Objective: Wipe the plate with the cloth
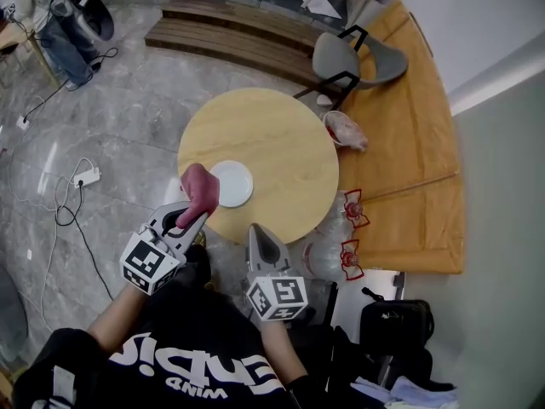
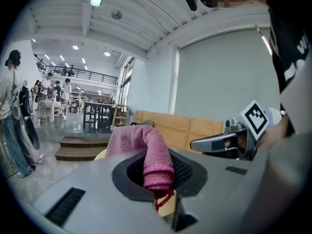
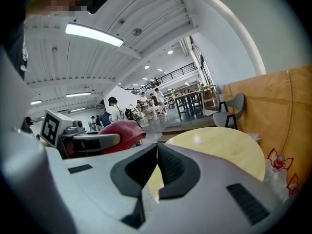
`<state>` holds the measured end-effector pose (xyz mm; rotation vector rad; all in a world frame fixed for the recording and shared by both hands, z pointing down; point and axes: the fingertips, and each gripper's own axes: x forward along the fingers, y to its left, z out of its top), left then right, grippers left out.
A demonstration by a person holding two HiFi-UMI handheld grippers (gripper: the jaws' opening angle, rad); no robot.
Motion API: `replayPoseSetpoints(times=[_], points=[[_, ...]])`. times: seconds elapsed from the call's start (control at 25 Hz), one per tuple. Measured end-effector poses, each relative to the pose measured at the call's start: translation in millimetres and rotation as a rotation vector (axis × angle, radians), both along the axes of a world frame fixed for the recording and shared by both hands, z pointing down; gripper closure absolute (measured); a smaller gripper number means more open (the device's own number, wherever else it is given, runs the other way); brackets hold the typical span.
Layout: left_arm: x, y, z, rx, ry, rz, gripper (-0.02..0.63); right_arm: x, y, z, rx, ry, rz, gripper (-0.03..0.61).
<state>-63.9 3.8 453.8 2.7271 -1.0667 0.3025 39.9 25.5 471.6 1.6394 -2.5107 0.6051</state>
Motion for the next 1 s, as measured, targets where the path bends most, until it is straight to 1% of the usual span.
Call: replayPoseSetpoints(times=[0.12, 0.32, 0.64, 0.84, 1.0], points=[[-1.1, -21.9, 13.7, -0.011, -0.008, 0.035, 0.568, 0.7, -26.7, 8.2, -0.017, -0.003, 0.021, 0.557], [-4.4, -61.7, 30.6, -0.024, -0.043, 0.089, 0.568, 0.7, -65.0, 20.3, -0.052, -0.003, 0.044, 0.557], [-1.3, -106.3, 55.5, -0.077, -0.074, 0.180, 0.568, 11.7, -103.7, 37.8, -0.121, 0.001, 0.084, 0.555], [5.7, -122.6, 71.6, -0.111, -0.082, 0.196, 0.568, 24.4, -119.4, 59.0, -0.172, 0.057, 0.082, 0.555], [12.9, -129.6, 92.9, -0.154, -0.111, 0.194, 0.568, 35.1, -132.1, 88.2, -0.232, 0.093, 0.057, 0.555]])
